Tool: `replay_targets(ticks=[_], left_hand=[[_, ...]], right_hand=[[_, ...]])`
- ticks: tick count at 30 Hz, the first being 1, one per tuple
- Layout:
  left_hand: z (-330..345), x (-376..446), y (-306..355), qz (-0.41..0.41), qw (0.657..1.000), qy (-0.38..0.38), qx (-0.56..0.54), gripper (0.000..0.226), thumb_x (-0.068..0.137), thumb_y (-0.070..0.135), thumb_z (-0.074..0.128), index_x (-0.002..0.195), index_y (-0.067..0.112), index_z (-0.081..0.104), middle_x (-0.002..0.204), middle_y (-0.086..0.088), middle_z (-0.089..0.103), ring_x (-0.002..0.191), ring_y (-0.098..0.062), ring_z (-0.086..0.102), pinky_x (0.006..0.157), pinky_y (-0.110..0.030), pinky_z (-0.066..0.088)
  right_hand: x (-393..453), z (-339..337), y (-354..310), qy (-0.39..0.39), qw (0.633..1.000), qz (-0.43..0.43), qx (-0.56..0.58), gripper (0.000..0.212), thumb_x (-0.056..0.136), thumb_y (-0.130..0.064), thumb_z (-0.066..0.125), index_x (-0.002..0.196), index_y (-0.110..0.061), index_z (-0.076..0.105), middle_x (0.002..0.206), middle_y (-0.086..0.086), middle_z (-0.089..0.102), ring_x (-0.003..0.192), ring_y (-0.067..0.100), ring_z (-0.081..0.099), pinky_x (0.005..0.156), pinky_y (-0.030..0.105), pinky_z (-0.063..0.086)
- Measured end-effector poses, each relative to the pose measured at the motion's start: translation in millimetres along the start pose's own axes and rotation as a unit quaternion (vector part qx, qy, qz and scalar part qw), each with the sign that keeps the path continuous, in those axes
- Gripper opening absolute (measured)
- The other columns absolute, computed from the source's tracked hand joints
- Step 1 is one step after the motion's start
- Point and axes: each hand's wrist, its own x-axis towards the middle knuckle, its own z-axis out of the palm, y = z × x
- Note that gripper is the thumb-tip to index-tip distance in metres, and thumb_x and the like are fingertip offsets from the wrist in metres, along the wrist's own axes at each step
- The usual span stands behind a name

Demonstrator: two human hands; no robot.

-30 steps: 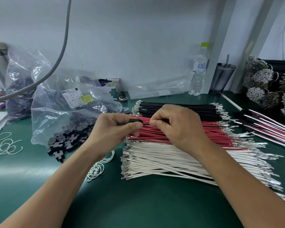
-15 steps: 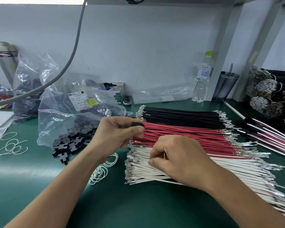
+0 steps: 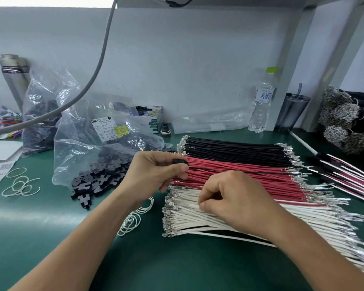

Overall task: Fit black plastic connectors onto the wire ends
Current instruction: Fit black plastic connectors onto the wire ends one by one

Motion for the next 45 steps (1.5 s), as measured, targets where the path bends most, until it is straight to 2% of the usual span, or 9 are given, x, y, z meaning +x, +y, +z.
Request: replay_targets(ticks=[3,6,9,14,17,21,27,34,45], left_hand=[[-1,0,-1,-0.003,1.000,-0.002,0.001,0.020,0.076,0.025,0.085,0.096,0.018,0.084,0.081,-0.016,0.078,0.040,-0.013,0.047,0.039,-0.020,0.040],[-1,0,0,0.000,1.000,-0.004,0.002,0.020,0.076,0.026,0.085,0.095,0.019,0.084,0.081,-0.015,0.078,0.041,-0.013,0.047,0.039,-0.020,0.041],[0,0,0,-0.001,1.000,-0.004,0.004,0.020,0.076,0.027,0.085,0.095,0.019,0.084,0.081,-0.015,0.079,0.041,-0.014,0.048,0.039,-0.022,0.041],[-1,0,1,-0.010,1.000,-0.002,0.000,0.018,0.077,0.023,0.085,0.094,0.018,0.084,0.081,-0.015,0.079,0.039,-0.012,0.047,0.039,-0.020,0.041],[-2,0,3,-0.016,1.000,-0.011,-0.006,0.021,0.076,0.019,0.085,0.096,0.014,0.083,0.082,-0.016,0.079,0.039,-0.011,0.048,0.040,-0.017,0.039],[-3,-1,5,-0.023,0.999,-0.026,-0.007,0.027,0.073,0.023,0.086,0.099,0.016,0.083,0.086,-0.016,0.079,0.040,-0.011,0.050,0.039,-0.017,0.036],[-3,0,5,-0.022,0.999,-0.032,-0.027,0.035,0.069,0.031,0.087,0.100,0.016,0.083,0.087,-0.017,0.079,0.041,-0.013,0.050,0.040,-0.020,0.035],[-2,-2,7,-0.026,0.999,-0.035,-0.019,0.037,0.067,0.028,0.088,0.101,0.014,0.082,0.087,-0.019,0.078,0.041,-0.013,0.049,0.041,-0.020,0.037],[1,-6,11,0.007,0.998,-0.051,0.025,0.030,0.070,0.031,0.084,0.097,0.018,0.083,0.082,-0.016,0.078,0.043,-0.014,0.051,0.041,-0.019,0.037]], right_hand=[[1,-5,1,0.013,1.000,0.005,0.008,0.006,0.083,-0.042,0.072,0.078,-0.038,0.071,0.079,-0.036,0.064,0.079,-0.011,0.059,0.072,0.026,0.052],[-4,-4,0,-0.005,0.998,-0.014,-0.056,0.021,0.077,-0.059,0.073,0.085,-0.040,0.069,0.076,-0.028,0.064,0.073,-0.008,0.057,0.065,0.020,0.041],[-7,1,-2,-0.005,0.994,-0.030,-0.100,0.012,0.083,-0.050,0.070,0.081,-0.038,0.066,0.080,-0.027,0.060,0.073,-0.010,0.051,0.065,0.020,0.033],[-4,-7,-1,-0.002,0.998,-0.012,-0.066,0.014,0.091,-0.040,0.065,0.077,-0.040,0.062,0.084,-0.027,0.063,0.081,-0.006,0.057,0.074,0.025,0.045],[3,-22,5,-0.001,1.000,-0.003,0.013,0.014,0.091,-0.035,0.069,0.078,-0.036,0.067,0.074,-0.021,0.067,0.069,0.000,0.062,0.067,0.027,0.051],[20,-37,15,0.116,0.989,-0.022,0.092,0.010,0.086,-0.028,0.077,0.078,-0.034,0.073,0.077,-0.019,0.068,0.073,0.001,0.063,0.066,0.019,0.044],[15,2,19,0.224,0.967,-0.090,0.077,0.006,0.087,-0.022,0.077,0.085,-0.027,0.077,0.080,-0.016,0.061,0.076,0.005,0.061,0.067,0.035,0.052],[13,10,23,0.246,0.962,-0.116,0.035,0.003,0.089,-0.023,0.075,0.088,-0.024,0.077,0.081,-0.015,0.059,0.075,0.004,0.058,0.063,0.024,0.048],[13,5,19,0.287,0.947,-0.138,-0.045,0.008,0.092,-0.019,0.071,0.084,-0.019,0.072,0.082,-0.011,0.060,0.075,0.008,0.056,0.061,0.027,0.048]])
